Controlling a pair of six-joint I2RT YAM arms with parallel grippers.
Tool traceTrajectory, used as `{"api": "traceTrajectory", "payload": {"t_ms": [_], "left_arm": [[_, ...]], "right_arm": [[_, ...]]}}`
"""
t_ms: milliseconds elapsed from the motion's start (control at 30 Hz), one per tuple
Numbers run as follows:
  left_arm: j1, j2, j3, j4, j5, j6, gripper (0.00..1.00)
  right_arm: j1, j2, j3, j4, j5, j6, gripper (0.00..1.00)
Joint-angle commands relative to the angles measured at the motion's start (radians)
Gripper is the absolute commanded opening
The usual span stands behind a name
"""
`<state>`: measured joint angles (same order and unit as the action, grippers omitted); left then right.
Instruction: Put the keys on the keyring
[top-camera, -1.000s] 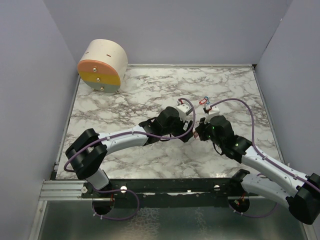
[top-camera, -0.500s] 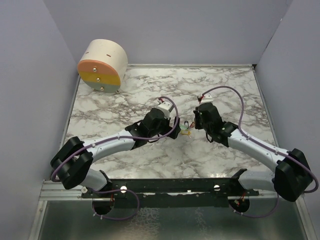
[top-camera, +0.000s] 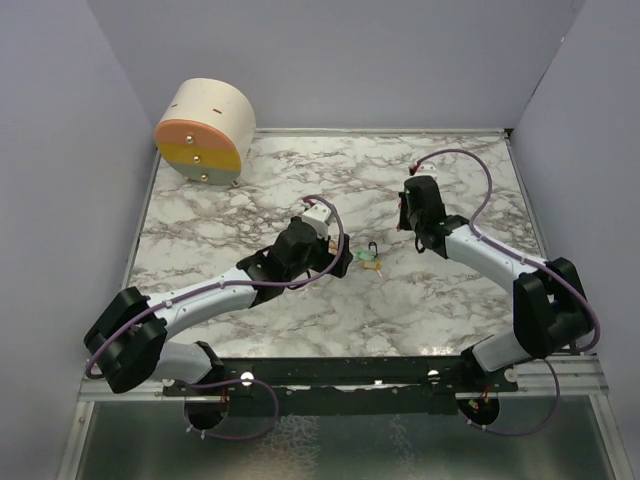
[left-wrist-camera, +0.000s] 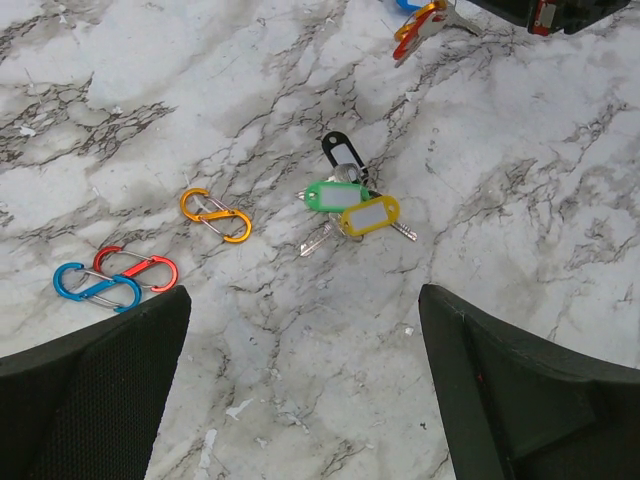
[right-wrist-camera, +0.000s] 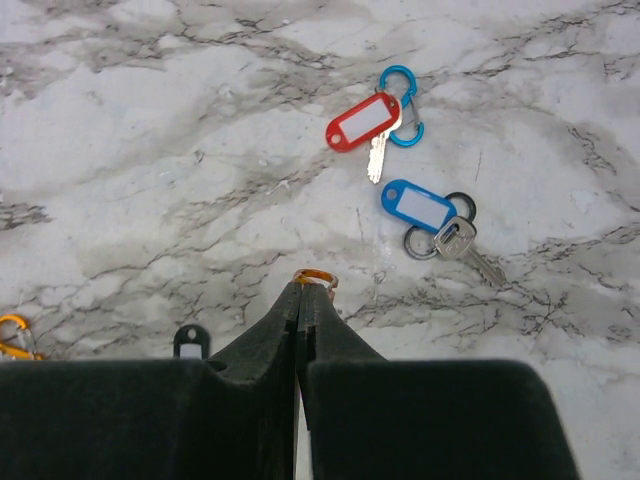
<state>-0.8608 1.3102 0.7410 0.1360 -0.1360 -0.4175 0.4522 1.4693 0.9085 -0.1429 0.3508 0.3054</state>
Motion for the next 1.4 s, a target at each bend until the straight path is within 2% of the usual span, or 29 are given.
{"api": "traceTrajectory", "payload": {"t_ms": [0, 433, 567, 700, 767, 1033, 1167, 1367], "left_arm": [[0.009, -0.028, -0.013, 0.015, -0.043, -0.012, 0.99], [0.017, -0.014, -0.009, 0.019, -0.043, -0.015, 0.99], [0.02, -0.015, -0.01, 0.014, -0.054, -0.016, 0.99], [0.029, -0.018, -0.015, 0.012, -0.064, -0.021, 0.99], [0.033, -0.021, -0.018, 0.012, -0.069, -0.024, 0.99], [0.048, -0.022, -0.029, 0.007, -0.114, -0.037, 0.99], [0.055, -0.008, -0.03, -0.011, -0.155, -0.052, 0.98], [0.076, 0.021, -0.034, -0.052, -0.262, -0.118, 0.94]], "right_arm": [[-0.05, 0.067, 0.056, 0.067, -0.035, -0.031, 0.01], [-0.126, 0.208, 0.144, 0.108, -0.111, -0.028, 0.01], [-0.133, 0.227, 0.17, 0.092, -0.103, -0.025, 0.09], [-0.133, 0.175, 0.142, 0.113, -0.099, -0.026, 0.24], [-0.133, 0.146, 0.129, 0.109, -0.098, -0.031, 0.28], [-0.111, -0.017, 0.002, 0.09, -0.246, -0.016, 0.29], [-0.034, -0.109, -0.089, 0.075, -0.253, 0.002, 0.3], [0.126, -0.2, -0.163, 0.013, -0.19, 0.051, 0.35]]}}
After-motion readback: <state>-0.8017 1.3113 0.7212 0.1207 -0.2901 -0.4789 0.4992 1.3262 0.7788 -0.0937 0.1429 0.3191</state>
